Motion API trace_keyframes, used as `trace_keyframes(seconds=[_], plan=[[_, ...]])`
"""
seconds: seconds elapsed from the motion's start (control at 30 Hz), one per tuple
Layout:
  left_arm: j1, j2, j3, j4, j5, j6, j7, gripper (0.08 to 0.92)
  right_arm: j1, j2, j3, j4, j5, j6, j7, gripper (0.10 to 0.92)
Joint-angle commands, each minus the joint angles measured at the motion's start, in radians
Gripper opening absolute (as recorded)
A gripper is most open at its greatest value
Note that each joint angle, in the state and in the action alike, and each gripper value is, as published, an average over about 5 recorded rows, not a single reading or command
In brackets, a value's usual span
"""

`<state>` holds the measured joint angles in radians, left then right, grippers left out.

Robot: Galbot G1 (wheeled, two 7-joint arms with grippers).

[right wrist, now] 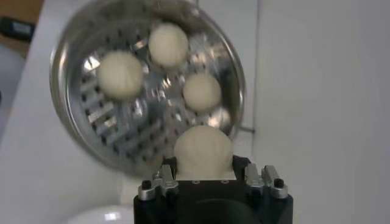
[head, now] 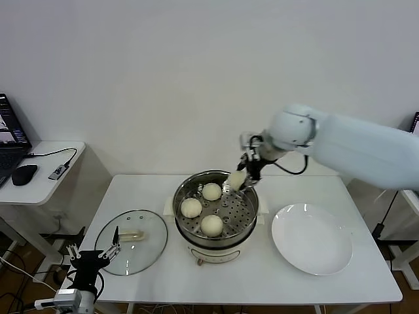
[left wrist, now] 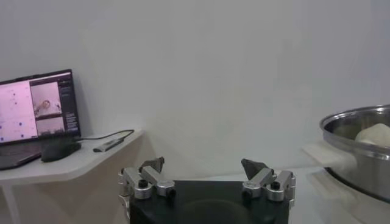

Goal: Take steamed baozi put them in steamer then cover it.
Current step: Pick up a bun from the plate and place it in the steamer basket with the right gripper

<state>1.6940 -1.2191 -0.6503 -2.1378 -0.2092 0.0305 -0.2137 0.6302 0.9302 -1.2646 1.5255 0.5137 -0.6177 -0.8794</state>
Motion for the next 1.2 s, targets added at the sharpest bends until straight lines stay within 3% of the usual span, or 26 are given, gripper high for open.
trace_keyframes(seconds=[0.03,0.83,0.93,1.2], plan=[[-0.001,-0.002,0.0,-0.003,-0.003,-0.001,-0.001,0.823,-0.018,0.143,-0.087,-0.026,0.104,-0.107,0.081,0.568],[-0.009,0.002,0.009,0.012,-0.008,-0.005,-0.003,0.823,-0.111,0.12,-0.095,-0.08,-0.025,-0.106,0.072,0.571],[-0.011,0.003,0.009,0.013,-0.008,-0.004,-0.003,0.823,-0.11,0.107,-0.075,-0.069,-0.019,-0.107,0.072,0.609],[-0.026,0.006,0.012,0.019,-0.008,0.001,-0.002,0.823,-0.027,-0.006,-0.019,0.023,-0.014,-0.082,0.015,0.805]])
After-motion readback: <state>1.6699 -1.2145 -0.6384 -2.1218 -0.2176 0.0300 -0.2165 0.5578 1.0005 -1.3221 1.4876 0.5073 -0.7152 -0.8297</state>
